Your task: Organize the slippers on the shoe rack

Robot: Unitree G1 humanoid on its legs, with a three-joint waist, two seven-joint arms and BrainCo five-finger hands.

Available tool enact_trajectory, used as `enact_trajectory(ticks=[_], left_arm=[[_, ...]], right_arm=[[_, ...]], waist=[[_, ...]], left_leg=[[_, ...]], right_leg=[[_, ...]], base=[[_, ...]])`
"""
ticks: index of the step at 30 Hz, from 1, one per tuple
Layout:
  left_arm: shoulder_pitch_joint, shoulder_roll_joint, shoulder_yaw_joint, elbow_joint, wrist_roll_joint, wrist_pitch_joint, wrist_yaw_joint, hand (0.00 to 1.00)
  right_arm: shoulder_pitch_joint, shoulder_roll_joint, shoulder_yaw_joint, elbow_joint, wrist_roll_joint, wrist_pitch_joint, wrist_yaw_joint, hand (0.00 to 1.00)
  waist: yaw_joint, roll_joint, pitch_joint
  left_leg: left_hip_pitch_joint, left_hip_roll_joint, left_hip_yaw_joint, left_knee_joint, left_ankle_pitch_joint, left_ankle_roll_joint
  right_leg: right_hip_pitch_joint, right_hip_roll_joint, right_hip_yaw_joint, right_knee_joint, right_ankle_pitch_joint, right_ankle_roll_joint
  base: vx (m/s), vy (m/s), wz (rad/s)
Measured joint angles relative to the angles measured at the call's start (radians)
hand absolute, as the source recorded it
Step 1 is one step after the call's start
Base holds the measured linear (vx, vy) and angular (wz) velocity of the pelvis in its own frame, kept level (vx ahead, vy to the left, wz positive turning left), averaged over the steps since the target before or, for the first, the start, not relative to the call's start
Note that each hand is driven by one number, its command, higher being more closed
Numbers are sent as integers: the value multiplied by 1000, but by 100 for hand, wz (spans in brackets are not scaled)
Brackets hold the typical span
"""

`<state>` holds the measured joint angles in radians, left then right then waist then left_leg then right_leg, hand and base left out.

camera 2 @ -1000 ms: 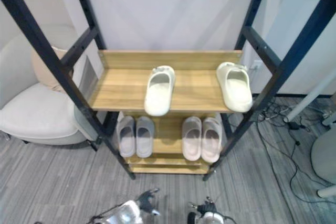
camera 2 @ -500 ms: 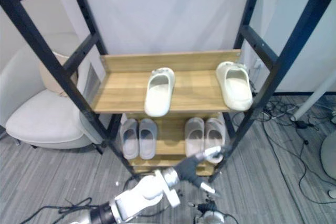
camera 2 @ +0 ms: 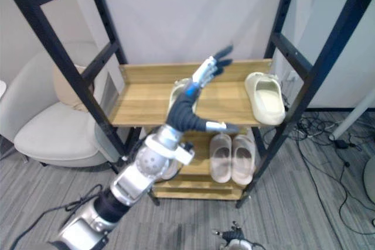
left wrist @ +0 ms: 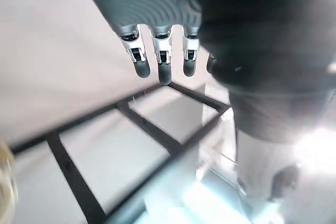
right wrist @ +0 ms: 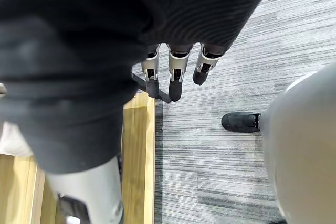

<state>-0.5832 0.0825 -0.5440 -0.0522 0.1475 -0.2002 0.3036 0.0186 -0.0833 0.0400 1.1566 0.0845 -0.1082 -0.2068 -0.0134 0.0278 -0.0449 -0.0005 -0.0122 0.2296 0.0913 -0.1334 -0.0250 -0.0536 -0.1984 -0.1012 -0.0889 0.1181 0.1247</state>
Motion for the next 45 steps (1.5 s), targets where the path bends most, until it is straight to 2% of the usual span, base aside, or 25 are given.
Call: enact_trajectory(ticks=[3,7,9,14,19,26,45], left_arm=[[-47,5,45,81,39,18,46,0],[-95,21,77,175,50,38,67,0],[-115,41,115,281,55,51,85,0],[-114,104,131,438,70,90,88,0],[-115,130,155,497,105,104,86,0],[-175,144,166,636,182,147,84,0],[-310,219,204,846,206,170,61,0]], right_arm=[[4,3,-37,-1,-4,0,1,0],[9,4,-66,-4,-5,0,2,0],[22,1,-79,-12,-5,1,3,0],[39,4,-114,-52,-4,2,11,0],[44,7,-115,-84,-5,2,16,0],[45,12,-129,-84,-4,2,32,0],[40,14,-137,-107,-3,-4,50,0]], waist=[[-3,0,0],[-7,-1,0],[-14,-1,0],[-32,-1,2],[-44,-4,6],[-49,-6,20],[-61,5,54]], left_leg=[[-5,0,7,0,-1,1],[-19,-1,16,0,-1,2],[-17,-4,17,-1,-1,2],[-18,7,24,-7,-2,0],[-18,16,39,-18,-2,-4],[-17,18,40,-20,-3,-5],[-23,17,68,-26,-2,-5]], right_leg=[[-11,1,10,1,0,1],[-35,1,24,21,-2,4],[-34,6,27,12,2,-2],[-39,20,32,-1,10,-16],[-53,32,41,-8,14,-18],[-61,35,47,-8,15,-18],[-85,40,77,-9,26,-19]], base=[[-3,-9,-8],[6,-2,-9],[11,3,-10],[-8,-23,-9],[5,-31,-11],[6,-6,-1],[-8,-8,-4]])
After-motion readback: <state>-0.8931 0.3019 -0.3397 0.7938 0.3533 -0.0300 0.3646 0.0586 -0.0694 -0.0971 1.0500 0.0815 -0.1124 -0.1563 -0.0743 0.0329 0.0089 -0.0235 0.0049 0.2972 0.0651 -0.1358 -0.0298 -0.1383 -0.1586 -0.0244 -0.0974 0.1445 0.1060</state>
